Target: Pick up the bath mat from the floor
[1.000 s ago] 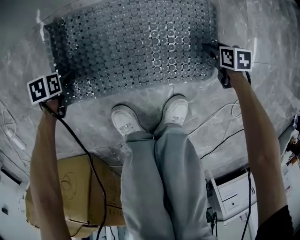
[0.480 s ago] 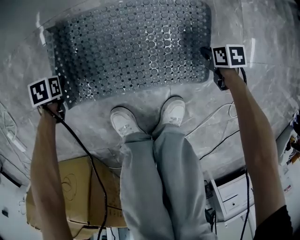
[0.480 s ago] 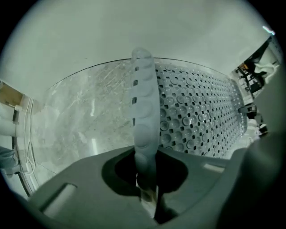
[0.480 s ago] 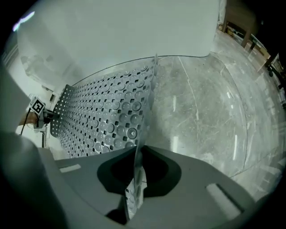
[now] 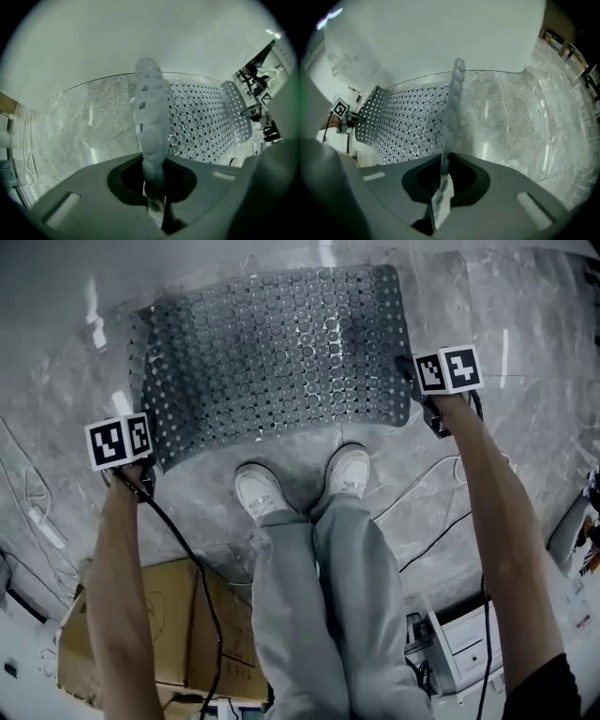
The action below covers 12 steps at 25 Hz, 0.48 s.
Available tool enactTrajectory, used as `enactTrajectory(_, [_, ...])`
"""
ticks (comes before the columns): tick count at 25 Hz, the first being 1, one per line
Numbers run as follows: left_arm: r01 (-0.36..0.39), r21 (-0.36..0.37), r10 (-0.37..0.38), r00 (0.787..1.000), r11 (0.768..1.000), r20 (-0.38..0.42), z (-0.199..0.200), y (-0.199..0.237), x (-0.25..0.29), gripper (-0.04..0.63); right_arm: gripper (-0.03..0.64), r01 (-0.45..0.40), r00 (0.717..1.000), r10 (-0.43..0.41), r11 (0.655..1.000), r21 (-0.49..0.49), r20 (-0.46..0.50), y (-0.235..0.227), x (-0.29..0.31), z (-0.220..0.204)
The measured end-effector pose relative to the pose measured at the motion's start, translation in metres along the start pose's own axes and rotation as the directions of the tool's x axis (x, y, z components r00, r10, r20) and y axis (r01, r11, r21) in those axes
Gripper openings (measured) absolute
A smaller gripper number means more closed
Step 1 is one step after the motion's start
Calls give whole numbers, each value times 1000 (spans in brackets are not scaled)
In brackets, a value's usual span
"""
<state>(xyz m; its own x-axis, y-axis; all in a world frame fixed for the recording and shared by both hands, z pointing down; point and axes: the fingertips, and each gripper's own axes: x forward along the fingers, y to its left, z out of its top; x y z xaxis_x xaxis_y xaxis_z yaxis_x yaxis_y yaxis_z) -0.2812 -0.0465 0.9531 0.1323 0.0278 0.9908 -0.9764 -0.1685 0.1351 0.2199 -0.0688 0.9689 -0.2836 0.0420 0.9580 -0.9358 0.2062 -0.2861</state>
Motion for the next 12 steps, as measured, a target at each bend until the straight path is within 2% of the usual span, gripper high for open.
enactTrajectory(6, [35,18,-35,999,999,19,6,-22,-33,26,21,-10,1000,10,999,-46,2,28,-25,9])
enactTrajectory(12, [86,58,-85,996,995,-14,6,-48,-67,25,21,-28,1000,27,998,-63,-3,58,-52,11])
